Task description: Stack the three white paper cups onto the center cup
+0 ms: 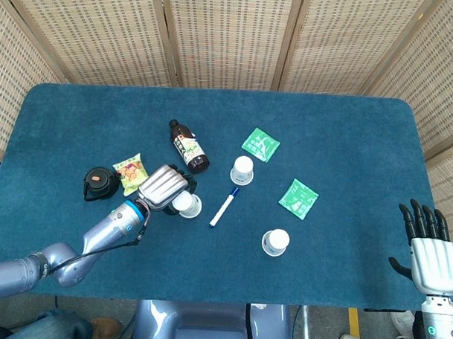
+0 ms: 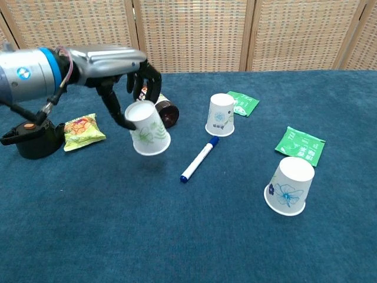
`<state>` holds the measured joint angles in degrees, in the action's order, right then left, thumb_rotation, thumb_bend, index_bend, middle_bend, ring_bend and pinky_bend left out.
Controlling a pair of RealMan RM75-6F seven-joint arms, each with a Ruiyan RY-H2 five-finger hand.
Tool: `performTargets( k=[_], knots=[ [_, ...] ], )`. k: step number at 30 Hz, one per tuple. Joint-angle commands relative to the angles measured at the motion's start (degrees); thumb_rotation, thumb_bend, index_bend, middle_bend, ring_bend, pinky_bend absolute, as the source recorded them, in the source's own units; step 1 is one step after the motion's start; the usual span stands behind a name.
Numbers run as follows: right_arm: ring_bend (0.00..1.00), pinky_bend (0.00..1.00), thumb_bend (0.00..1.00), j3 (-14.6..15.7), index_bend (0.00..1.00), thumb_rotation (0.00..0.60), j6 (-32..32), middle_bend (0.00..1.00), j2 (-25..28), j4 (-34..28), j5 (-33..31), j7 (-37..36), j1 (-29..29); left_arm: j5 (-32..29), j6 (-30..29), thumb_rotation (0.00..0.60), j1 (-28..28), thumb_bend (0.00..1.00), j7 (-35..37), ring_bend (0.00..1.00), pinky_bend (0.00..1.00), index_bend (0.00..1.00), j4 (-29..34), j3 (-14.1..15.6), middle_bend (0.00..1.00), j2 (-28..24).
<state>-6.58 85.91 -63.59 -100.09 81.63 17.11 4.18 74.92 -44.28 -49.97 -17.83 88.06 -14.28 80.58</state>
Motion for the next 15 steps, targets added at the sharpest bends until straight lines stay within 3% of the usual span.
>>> performTargets(
  k=[1,7,10,15],
  knots=[
    [0.00,0.00,0.00,0.0,0.00,0.600,-0.1,0.00,0.0,0.1,-0.2,-0.1,0.0,-2.8,0.1,0.600,-2.7,0.10,-1.4,0.46,0.40,0.60,0.3,-2.9,0.47,-0.5],
    [0.00,0.00,0.00,-0.1,0.00,0.600,0.2,0.00,0.0,0.1,-0.3,0.0,0.0,-14.3,3.7,0.600,-9.9,0.10,-7.2,0.46,0.40,0.61,-2.4,-8.0,0.47,0.9],
    [0.00,0.00,0.00,-0.1,0.00,0.600,0.2,0.00,0.1,0.1,-0.1,-0.1,0.1,-18.8,5.1,0.600,-13.7,0.09,-10.0,0.46,0.39,0.61,-5.7,-9.3,0.47,2.3],
    [0.00,0.00,0.00,0.3,0.00,0.600,0.1,0.00,0.1,0.2,0.9,-0.4,0.3,-33.3,6.7,0.600,-22.8,0.10,-17.2,0.46,0.38,0.61,-14.7,-9.4,0.47,7.3]
  ],
)
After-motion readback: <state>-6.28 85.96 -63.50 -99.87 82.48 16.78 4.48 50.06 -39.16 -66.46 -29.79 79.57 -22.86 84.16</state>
